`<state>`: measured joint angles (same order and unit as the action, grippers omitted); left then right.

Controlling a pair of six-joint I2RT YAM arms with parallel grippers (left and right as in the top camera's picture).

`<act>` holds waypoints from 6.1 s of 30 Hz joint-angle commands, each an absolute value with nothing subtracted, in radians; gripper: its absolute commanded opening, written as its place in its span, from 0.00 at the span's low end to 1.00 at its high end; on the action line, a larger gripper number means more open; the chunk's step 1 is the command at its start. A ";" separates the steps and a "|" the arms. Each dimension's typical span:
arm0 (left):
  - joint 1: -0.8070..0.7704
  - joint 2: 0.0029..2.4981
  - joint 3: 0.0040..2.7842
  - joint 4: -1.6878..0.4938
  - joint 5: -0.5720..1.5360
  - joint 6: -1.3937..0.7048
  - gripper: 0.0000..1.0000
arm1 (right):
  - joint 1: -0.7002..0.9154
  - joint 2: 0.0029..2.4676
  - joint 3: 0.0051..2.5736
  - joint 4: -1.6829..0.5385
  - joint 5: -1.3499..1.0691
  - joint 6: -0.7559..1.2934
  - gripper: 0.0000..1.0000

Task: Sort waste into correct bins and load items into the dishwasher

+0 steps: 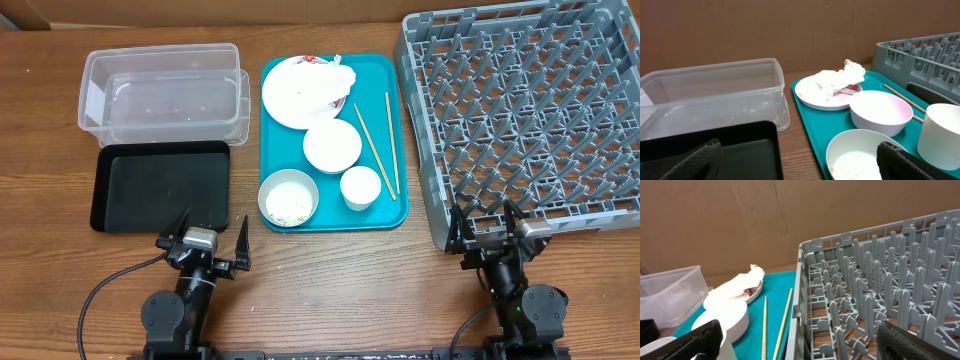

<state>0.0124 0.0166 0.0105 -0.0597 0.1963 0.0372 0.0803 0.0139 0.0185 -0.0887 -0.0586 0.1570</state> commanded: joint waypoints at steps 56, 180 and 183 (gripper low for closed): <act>0.006 0.005 0.005 -0.048 0.184 0.045 1.00 | 0.085 0.003 0.008 -0.065 -0.039 0.157 1.00; -0.276 2.710 2.403 -0.923 0.157 0.275 0.50 | 0.085 1.111 1.276 -1.066 -0.160 0.030 1.00; -0.277 2.722 2.403 -0.935 0.157 0.270 0.20 | 0.085 1.111 1.276 -1.066 -0.160 0.030 1.00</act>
<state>-0.2680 2.6556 2.4161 -0.9127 0.1528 0.2878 0.0803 1.1130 1.2457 -1.0676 -0.1532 0.0261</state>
